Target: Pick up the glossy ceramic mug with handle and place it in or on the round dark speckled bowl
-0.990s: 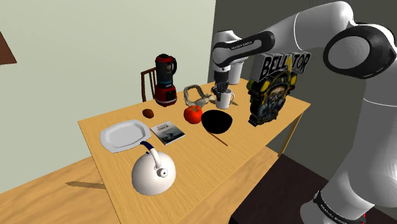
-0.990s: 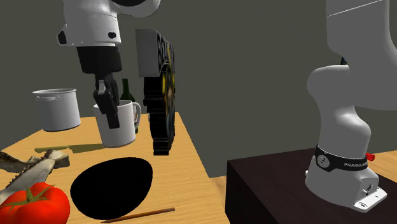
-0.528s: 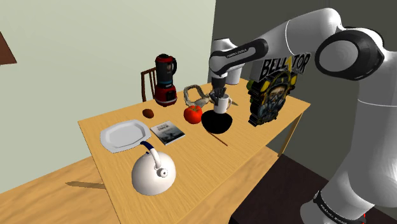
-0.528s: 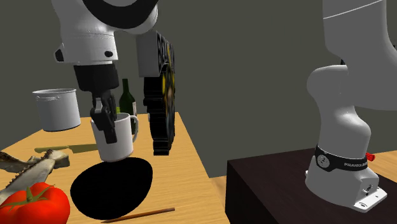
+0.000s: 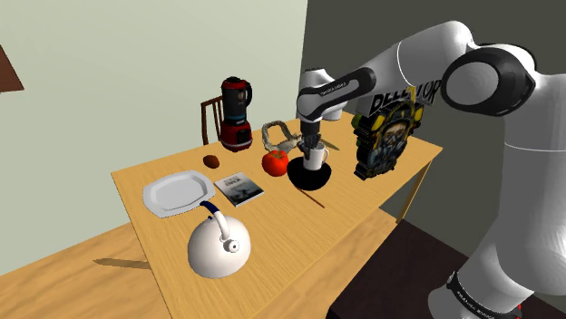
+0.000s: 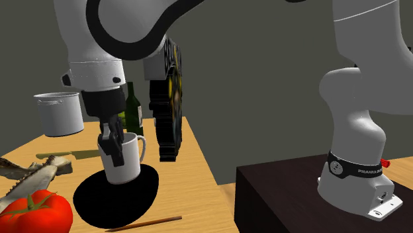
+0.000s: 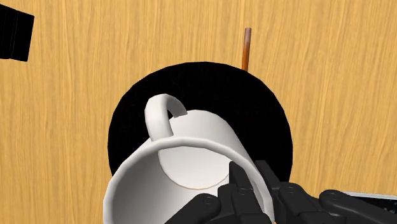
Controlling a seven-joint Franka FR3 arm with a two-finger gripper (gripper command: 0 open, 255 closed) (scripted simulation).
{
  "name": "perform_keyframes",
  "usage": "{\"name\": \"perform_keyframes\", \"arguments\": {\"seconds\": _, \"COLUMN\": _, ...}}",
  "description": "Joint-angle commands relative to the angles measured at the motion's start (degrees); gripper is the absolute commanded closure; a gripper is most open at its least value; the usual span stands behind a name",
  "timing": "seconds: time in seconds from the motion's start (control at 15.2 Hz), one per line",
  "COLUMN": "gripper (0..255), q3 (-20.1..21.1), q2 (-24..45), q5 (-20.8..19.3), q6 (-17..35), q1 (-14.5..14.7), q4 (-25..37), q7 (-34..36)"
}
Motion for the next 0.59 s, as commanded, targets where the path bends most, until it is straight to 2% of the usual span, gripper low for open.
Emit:
{"name": "perform_keyframes", "arguments": {"seconds": 0.0, "gripper": 255, "q3": 0.0, "q2": 0.8, "q5": 0.1, "q6": 1.4, "q1": -0.1, "q4": -0.5, "q7": 0.0}}
{"name": "perform_keyframes", "arguments": {"seconds": 0.53, "gripper": 255, "q3": 0.0, "q2": 1.0, "q5": 0.1, "q6": 1.8, "q1": -0.1, "q4": -0.7, "q7": 0.0}}
